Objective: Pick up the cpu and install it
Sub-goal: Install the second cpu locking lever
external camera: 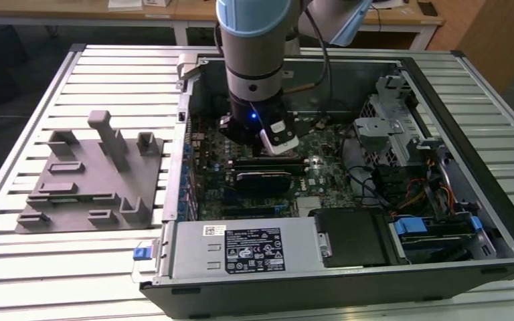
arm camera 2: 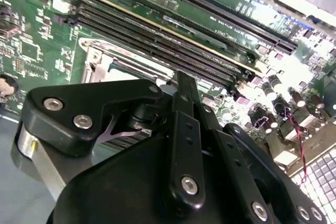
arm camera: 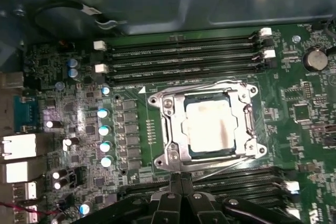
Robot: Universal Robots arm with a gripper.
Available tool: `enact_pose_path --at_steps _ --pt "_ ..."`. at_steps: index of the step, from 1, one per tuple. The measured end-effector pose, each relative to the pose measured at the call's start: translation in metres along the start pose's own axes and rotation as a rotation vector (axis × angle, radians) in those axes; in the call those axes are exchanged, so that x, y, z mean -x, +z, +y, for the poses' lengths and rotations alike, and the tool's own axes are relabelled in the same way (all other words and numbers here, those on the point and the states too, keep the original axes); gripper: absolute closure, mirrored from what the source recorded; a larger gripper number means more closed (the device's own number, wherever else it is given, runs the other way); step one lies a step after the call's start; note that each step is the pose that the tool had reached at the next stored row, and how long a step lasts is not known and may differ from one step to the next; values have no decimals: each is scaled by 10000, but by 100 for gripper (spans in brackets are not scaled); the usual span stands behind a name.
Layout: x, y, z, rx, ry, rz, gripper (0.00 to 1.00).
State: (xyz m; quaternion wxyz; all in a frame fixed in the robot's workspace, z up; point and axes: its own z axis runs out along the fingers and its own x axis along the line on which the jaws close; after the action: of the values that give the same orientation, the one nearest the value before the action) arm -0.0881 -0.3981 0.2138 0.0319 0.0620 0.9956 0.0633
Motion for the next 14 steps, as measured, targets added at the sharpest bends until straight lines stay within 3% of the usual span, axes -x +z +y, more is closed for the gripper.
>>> enact_pose_path --at_steps 10,14 --pt "-44 75 -77 433 27 52 89" --pt "-60 101 -103 695 45 82 89"
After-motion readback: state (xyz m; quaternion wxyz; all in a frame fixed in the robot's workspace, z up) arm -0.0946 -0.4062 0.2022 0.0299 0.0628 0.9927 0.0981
